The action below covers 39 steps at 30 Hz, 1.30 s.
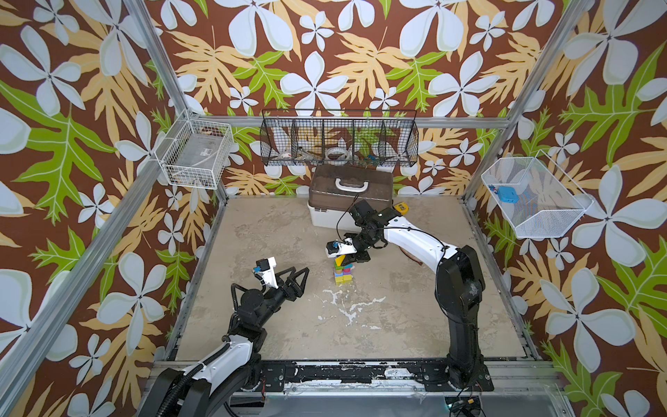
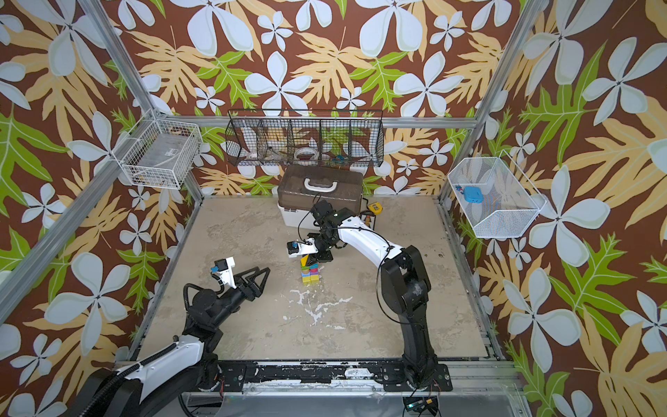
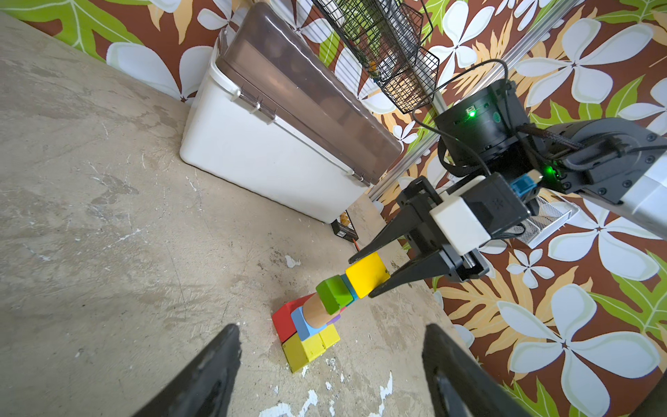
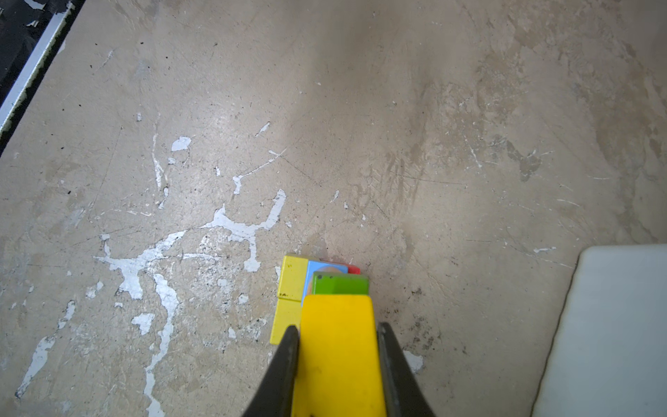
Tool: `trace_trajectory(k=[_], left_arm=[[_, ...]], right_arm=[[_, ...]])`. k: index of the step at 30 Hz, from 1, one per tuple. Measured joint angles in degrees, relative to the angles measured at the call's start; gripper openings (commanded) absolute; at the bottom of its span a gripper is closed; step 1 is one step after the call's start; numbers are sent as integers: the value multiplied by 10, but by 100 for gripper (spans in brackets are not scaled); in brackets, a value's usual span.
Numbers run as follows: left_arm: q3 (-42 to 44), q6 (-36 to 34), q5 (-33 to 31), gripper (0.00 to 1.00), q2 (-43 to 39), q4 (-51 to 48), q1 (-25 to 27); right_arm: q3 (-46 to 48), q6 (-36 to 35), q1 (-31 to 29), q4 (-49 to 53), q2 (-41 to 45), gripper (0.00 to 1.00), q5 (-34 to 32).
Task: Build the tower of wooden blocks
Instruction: 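Lower the yellow block onto the green cube atop the stack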
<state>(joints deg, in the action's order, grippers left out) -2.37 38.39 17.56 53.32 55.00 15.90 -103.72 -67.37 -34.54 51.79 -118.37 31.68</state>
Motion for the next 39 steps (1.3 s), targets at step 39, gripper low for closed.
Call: trace_trajectory(k=[39], left_arm=[[-13, 0, -8, 79, 19, -5, 4]], right_arm=[[0, 28, -9, -12, -14, 11, -24]])
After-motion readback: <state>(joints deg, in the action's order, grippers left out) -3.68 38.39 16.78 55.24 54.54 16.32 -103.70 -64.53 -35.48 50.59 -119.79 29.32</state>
